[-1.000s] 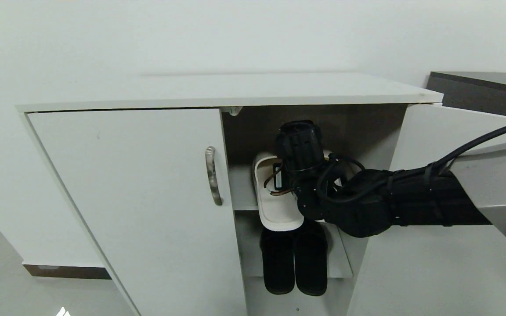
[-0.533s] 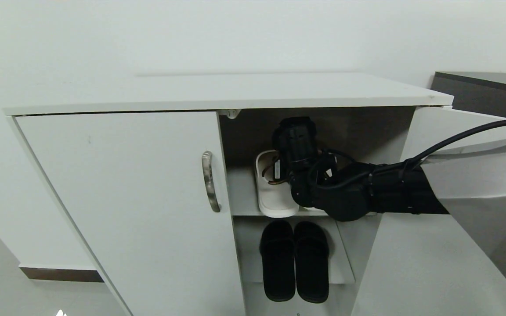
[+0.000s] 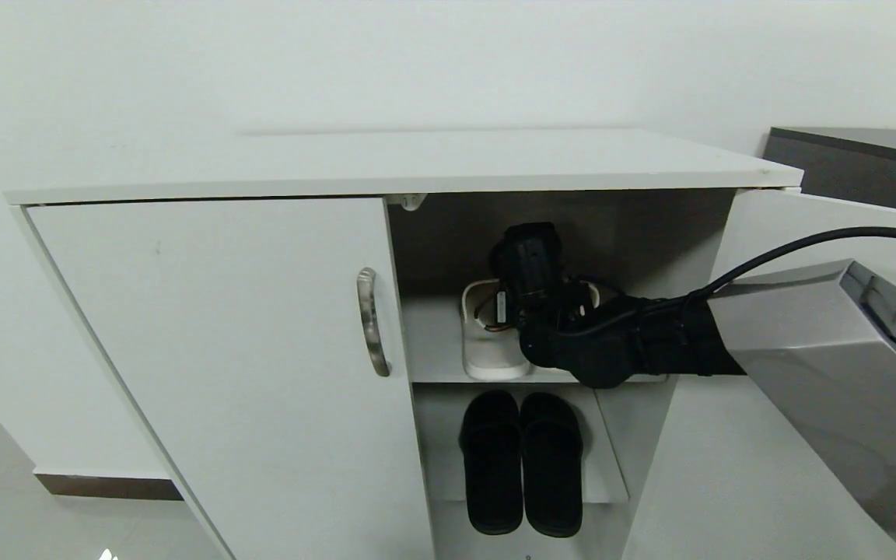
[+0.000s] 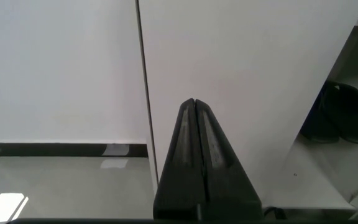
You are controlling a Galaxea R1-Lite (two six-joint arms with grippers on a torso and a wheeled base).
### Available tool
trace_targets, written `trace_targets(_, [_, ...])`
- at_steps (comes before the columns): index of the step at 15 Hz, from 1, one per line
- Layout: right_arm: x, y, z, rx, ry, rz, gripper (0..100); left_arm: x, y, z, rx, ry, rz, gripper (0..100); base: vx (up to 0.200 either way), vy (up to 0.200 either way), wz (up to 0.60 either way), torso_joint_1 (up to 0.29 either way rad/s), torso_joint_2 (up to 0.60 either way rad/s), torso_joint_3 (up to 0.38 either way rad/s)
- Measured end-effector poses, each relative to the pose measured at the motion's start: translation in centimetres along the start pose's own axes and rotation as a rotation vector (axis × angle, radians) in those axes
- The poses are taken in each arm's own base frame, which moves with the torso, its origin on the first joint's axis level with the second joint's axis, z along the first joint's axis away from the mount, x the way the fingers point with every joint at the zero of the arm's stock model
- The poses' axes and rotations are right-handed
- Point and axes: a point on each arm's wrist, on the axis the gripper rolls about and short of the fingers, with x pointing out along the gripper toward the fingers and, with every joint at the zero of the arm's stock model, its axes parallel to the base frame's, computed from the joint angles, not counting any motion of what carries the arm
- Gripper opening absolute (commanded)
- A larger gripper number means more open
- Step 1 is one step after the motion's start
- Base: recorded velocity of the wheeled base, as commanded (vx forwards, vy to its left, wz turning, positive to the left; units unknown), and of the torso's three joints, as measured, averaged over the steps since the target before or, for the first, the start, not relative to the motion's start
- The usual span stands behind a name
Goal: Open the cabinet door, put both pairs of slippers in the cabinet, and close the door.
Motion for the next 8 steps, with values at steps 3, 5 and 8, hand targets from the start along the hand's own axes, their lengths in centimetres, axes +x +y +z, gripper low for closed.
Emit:
trace_targets(3, [-0.3,0.0,-0.2,-0.010,0.009,0.002,100,0.0,0.0,0.0,0.001,0.000,-0.001,0,0.000,0.000,0.00,0.000,0.00,0.000])
trace_targets(5, [-1.8,-0.1,-0.6,-0.030,0.028,0.016,100,0.0,0.0,0.0,0.001,0.000,0.000,0,0.000,0.000,0.00,0.000,0.00,0.000])
trace_targets(8, [-5.3,-0.9,-0.5,-0.040,0.038,0.056,100,0.0,0.0,0.0,0.000,0.000,0.000,0,-0.067,0.000,0.00,-0.001,0.00,0.002])
